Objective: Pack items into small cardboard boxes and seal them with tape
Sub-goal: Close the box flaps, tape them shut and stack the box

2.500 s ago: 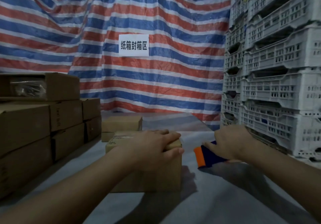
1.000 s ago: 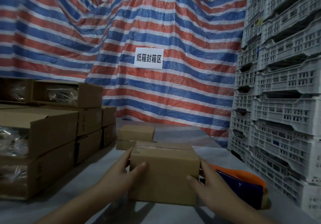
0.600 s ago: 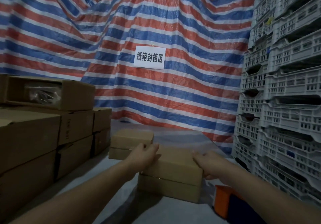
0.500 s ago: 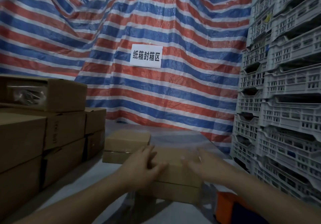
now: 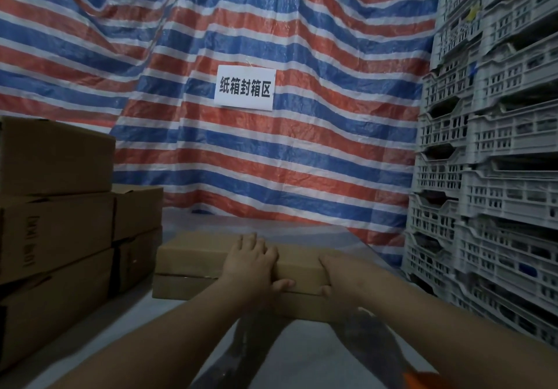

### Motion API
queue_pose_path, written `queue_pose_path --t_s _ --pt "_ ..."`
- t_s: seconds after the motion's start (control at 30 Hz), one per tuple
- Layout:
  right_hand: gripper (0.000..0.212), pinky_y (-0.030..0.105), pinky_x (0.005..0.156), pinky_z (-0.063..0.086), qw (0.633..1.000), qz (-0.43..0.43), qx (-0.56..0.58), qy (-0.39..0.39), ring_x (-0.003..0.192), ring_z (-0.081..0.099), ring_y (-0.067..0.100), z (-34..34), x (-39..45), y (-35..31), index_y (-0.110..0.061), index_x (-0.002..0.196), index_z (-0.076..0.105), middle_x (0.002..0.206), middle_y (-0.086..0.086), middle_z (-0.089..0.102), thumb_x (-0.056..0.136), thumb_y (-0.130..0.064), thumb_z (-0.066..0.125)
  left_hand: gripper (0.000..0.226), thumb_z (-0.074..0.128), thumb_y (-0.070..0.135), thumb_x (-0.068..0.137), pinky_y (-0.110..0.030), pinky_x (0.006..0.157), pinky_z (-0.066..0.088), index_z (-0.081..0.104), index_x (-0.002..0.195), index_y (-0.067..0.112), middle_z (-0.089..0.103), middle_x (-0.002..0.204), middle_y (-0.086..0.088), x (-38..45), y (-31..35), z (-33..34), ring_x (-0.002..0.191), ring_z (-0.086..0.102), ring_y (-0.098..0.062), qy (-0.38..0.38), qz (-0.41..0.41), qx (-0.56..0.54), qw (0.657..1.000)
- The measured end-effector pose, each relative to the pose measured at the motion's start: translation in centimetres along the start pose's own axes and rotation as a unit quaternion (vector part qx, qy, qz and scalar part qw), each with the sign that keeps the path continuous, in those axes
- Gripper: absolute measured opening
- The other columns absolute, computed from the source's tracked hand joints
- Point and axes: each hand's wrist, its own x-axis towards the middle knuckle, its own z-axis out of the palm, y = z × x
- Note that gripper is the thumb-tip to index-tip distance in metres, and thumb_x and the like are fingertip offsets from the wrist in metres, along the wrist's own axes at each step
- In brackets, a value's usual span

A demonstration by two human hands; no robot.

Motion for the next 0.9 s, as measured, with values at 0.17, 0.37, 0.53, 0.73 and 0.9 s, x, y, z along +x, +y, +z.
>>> queue_pose_path --t_s 0.17,0.37,0.53,0.73,0.9 --pt "0.042 0.039 0.105 0.04 0.998 0.026 0.041 -0.043 0.125 0.051 0.025 -1.0 2.1 -1.4 -0.018 0.135 0.053 0.136 0.006 0.054 0.096 -0.03 0.064 0.082 0.035 0.078 0.087 -0.05 0.112 0.028 0.035 0.142 0.018 0.041 0.146 -0.013 1.6 -0.9 0.8 0.134 0.038 -0.033 -0.03 -0.045 -0.032 0.998" --pt "0.043 0.043 0.112 0.039 1.0 0.009 0.003 -0.023 0.128 0.05 0.027 -0.8 2.0 -1.7 -0.016 0.137 0.05 0.138 0.007 0.052 0.098 -0.029 0.062 0.084 0.036 0.074 0.09 -0.05 0.115 0.026 0.03 0.147 0.014 0.036 0.152 -0.013 1.0 -0.6 0.6 0.139 0.035 -0.032 -0.024 -0.066 -0.05 0.996" --pt "0.034 0.043 0.106 0.043 0.995 -0.031 -0.071 0.064 0.119 0.054 0.022 -1.9 -0.7 -2.6 -0.026 0.129 0.053 0.129 0.001 0.057 0.099 -0.04 0.056 0.031 0.051 0.036 0.098 -0.037 0.101 0.043 0.05 0.124 0.019 0.055 0.128 -0.004 -2.3 -0.5 -3.1 0.116 0.052 -0.021 0.072 -0.048 -0.109 0.99" --pt "0.026 0.037 0.106 0.046 0.991 -0.042 -0.017 0.124 0.112 0.058 0.018 -5.1 -5.5 -6.5 -0.026 0.124 0.058 0.124 -0.001 0.062 0.101 -0.036 0.05 0.022 0.046 0.027 0.102 -0.027 0.067 0.05 0.062 0.086 0.021 0.057 0.074 0.003 -7.4 -1.1 -9.5 0.068 0.058 -0.012 0.092 -0.087 -0.122 0.984" --pt "0.017 0.029 0.092 0.053 0.986 -0.089 0.075 0.116 0.094 0.062 0.013 -7.2 -11.3 -10.5 -0.025 0.106 0.065 0.103 -0.004 0.066 0.103 -0.035 0.051 0.024 0.05 0.031 0.101 -0.033 0.084 0.05 0.055 0.123 0.022 0.054 0.093 -0.001 -12.2 -2.1 -14.5 0.09 0.057 -0.018 -0.032 -0.137 -0.13 0.981"
